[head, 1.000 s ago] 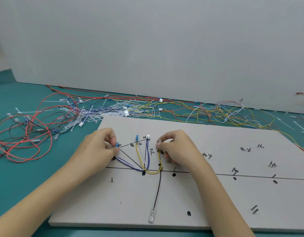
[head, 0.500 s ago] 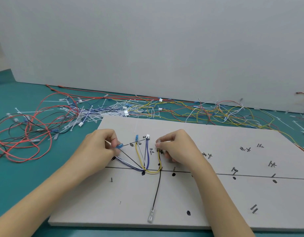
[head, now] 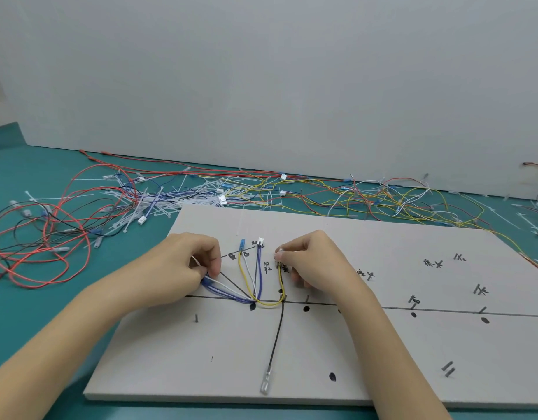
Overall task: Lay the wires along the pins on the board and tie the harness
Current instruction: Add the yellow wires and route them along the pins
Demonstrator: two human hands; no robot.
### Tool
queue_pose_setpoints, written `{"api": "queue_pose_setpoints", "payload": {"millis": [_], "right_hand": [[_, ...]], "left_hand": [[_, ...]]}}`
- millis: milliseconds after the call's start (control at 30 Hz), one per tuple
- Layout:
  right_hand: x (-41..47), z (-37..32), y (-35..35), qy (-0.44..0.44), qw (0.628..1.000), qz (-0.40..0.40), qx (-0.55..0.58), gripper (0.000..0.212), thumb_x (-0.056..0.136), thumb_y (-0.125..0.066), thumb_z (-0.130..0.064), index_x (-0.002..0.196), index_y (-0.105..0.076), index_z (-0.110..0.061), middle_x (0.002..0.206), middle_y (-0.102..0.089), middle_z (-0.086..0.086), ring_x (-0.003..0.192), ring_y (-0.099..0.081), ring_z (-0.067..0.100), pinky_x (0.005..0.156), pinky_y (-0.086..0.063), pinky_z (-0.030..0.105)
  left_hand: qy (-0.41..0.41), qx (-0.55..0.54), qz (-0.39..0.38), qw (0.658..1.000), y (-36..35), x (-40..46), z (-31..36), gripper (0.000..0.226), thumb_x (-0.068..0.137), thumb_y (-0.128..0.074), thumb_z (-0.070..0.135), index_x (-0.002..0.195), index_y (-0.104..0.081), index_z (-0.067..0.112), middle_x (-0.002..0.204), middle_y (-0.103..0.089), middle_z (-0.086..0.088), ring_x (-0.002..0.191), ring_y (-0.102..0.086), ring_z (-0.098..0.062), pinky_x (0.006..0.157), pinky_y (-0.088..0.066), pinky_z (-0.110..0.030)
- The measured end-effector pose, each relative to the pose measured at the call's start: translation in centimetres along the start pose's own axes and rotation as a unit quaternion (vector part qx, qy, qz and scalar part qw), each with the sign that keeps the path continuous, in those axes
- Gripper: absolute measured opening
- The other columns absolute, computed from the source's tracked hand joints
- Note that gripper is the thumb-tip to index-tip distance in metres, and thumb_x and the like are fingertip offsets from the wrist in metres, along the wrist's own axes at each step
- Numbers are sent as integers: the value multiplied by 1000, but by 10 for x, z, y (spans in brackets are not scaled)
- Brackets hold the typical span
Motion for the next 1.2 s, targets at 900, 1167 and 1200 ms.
{"api": "queue_pose_setpoints", "payload": {"millis": [900,1167,1200], "right_hand": [[-2,-8,13,49,994,93,-27,17,87,-53,-28,81,-68,-24,59,-66,-1,55,-54,16,70,-58,40],[-4,-6,5,30,996,51,-60,17,84,-51,-24,81,-67,-23,60,-68,-2,60,-60,19,66,-51,30],[-4,-6,4,30,996,50,-61,17,85,-51,-25,82,-67,-23,64,-68,-1,62,-59,20,66,-50,30]], "left_hand": [[69,16,166,983,27,14,-27,24,87,-55,8,80,-63,30,90,-63,11,101,-53,-20,84,-40,-34],[25,130,107,985,-15,33,1,10,92,-50,28,101,-56,27,97,-51,9,99,-48,-15,84,-46,-35],[27,134,99,986,-15,37,1,13,92,-50,29,104,-54,26,99,-52,9,98,-48,-15,84,-46,-35]]}}
Point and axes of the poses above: each hand's wrist, its own x-axis towards the middle knuckle, its own y-axis out of the back of the hand, z = x × y, the point moved 5 cm from there along x, towards the middle knuckle
